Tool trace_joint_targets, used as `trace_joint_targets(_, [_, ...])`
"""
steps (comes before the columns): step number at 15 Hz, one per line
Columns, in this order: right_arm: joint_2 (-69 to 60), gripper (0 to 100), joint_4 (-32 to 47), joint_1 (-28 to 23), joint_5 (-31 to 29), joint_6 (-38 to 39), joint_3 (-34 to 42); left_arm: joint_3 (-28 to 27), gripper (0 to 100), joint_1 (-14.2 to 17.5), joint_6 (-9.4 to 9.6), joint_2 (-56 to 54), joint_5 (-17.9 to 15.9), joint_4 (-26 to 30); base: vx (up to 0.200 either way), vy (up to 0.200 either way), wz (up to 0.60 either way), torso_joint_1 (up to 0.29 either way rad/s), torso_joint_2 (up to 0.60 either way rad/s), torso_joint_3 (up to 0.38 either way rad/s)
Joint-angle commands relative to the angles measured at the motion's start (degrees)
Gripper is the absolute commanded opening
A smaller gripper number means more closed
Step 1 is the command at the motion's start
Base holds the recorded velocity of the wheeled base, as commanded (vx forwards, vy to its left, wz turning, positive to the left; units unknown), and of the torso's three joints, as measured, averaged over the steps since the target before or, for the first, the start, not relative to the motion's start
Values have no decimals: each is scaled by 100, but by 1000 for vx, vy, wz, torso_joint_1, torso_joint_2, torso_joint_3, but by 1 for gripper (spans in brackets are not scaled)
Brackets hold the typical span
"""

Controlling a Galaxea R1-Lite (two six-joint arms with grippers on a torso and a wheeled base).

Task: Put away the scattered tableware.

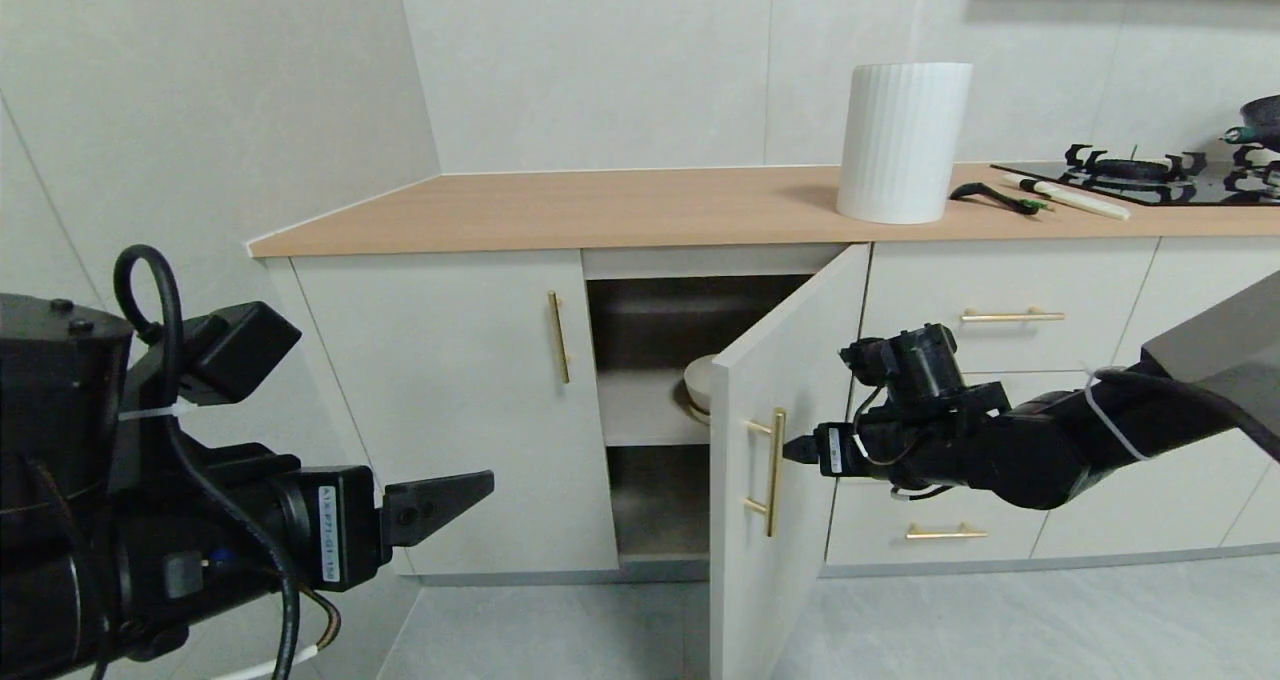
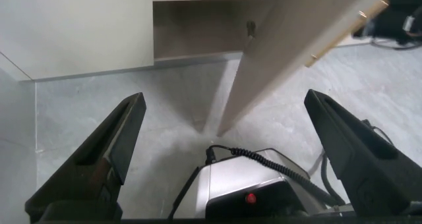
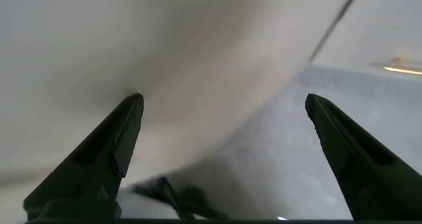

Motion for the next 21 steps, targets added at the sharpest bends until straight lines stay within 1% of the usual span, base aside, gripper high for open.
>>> trace_joint_targets(1, [347,100,-254,101,-28,234,-91,2,100,-3,-4,36,-3,8,0,0,0,0,0,0])
trace_joint_targets(4, [549,100,-281,128,-81,260,-188,2,100,6,5,36,6,52,0,0,0,0,0,0])
trace_joint_targets(8, [707,100,-289,189,-230,445,-337,2,100,-3,5,36,6,52,200,0,0,-4,4,1])
trace_joint_targets(9, [795,100,-289,198,-283,603,-478,2,100,-3,5,36,6,52,200,0,0,2,-2,2])
trace_joint_targets(12, [813,100,-289,216,-292,770,-566,2,100,-3,5,28,6,43,200,0,0,7,1,5])
trace_joint_targets(15, [1050,100,-281,224,-318,1473,-1023,2,100,-3,5,19,15,34,0,0,0,0,0,0])
trace_joint_targets(18, [1287,100,-281,224,-600,1693,-1339,2,100,-3,5,19,6,34,0,0,0,0,0,0])
trace_joint_targets(20, [1525,100,-245,216,-907,2089,-1779,2,100,-3,5,28,6,34,0,0,0,0,0,0])
trace_joint_targets(21, [1569,100,-237,207,-969,2141,-1858,11,100,-3,5,28,6,34,0,0,0,0,0,0])
